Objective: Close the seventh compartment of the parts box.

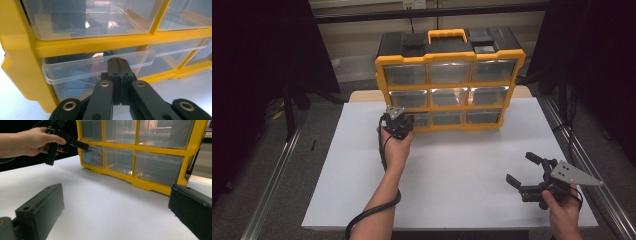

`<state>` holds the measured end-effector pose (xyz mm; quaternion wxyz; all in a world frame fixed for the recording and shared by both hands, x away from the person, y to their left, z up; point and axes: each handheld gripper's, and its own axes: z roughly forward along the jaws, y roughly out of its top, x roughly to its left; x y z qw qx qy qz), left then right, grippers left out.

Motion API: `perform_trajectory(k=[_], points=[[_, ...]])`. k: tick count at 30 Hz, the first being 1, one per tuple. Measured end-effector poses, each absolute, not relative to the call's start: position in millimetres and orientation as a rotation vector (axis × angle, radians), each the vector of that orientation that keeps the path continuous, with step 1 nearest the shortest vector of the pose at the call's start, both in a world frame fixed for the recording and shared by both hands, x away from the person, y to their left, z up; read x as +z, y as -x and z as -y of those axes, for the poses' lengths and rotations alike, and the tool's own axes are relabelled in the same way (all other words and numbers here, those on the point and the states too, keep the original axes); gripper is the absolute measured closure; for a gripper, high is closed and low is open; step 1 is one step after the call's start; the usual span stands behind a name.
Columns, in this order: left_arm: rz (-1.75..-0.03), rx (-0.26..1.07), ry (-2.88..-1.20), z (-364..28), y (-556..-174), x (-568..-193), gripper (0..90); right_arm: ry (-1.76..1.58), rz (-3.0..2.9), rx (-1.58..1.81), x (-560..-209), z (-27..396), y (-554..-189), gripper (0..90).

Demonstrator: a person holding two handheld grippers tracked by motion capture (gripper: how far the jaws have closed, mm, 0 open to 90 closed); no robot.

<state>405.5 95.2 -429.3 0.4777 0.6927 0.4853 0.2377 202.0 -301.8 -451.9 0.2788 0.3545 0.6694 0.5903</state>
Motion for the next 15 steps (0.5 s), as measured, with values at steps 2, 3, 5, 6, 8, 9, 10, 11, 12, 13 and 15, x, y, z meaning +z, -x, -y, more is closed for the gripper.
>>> perform_trajectory(k=[2, 3, 5, 6, 8, 9, 10, 11, 12, 13, 15], points=[[-1.182, 0.586, -1.701, -95.6, -405.8, -429.2, 90.0, -0.951, -1.795, 1.583, -451.9, 302.0, -201.8, 0.0], [-1.182, 0.587, -1.699, -95.5, -405.9, -429.3, 90.0, -0.949, -1.796, 1.583, -451.9, 302.3, -201.7, 0.0], [-1.182, 0.589, -1.698, -95.4, -406.1, -429.5, 90.0, -0.951, -1.795, 1.583, -451.9, 302.3, -201.6, 0.0], [-1.182, 0.590, -1.696, -95.3, -406.2, -429.7, 90.0, -0.952, -1.797, 1.584, -451.9, 302.3, -201.5, 0.0], [-1.183, 0.593, -1.694, -94.9, -406.2, -429.9, 90.0, -0.948, -1.801, 1.584, -451.8, 302.6, -201.3, 0.0], [-1.183, 0.594, -1.694, -94.9, -406.3, -429.8, 90.0, -0.947, -1.802, 1.583, -451.8, 302.8, -201.3, 0.0], [-1.180, 0.591, -1.693, -95.0, -406.3, -430.0, 90.0, -0.947, -1.802, 1.583, -451.8, 302.8, -201.2, 0.0], [-1.179, 0.591, -1.692, -94.9, -406.3, -430.3, 90.0, -0.946, -1.800, 1.585, -451.8, 302.7, -201.3, 0.0], [-1.183, 0.590, -1.689, -94.7, -406.1, -430.4, 90.0, -0.948, -1.802, 1.585, -451.7, 302.7, -201.1, 0.0], [-1.182, 0.591, -1.689, -94.9, -406.0, -430.6, 90.0, -0.947, -1.800, 1.584, -451.8, 302.7, -201.3, 0.0], [-1.184, 0.598, -1.690, -94.6, -405.9, -430.9, 90.0, -0.955, -1.793, 1.586, -451.7, 302.4, -201.3, 0.0]])
